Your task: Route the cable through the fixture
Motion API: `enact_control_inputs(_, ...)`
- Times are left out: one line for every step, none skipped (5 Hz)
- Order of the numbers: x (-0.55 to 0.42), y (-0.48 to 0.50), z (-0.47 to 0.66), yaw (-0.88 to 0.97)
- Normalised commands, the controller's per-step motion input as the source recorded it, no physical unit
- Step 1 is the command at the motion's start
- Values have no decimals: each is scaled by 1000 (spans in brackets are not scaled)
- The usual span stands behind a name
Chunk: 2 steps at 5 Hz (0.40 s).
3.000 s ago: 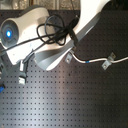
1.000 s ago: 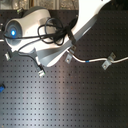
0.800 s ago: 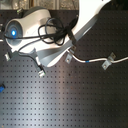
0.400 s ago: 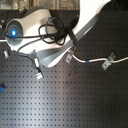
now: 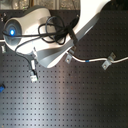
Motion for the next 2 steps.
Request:
enact_control_inputs(-344,-8,-71,-180)
enact_control_inputs(-421,-38,-20,-14)
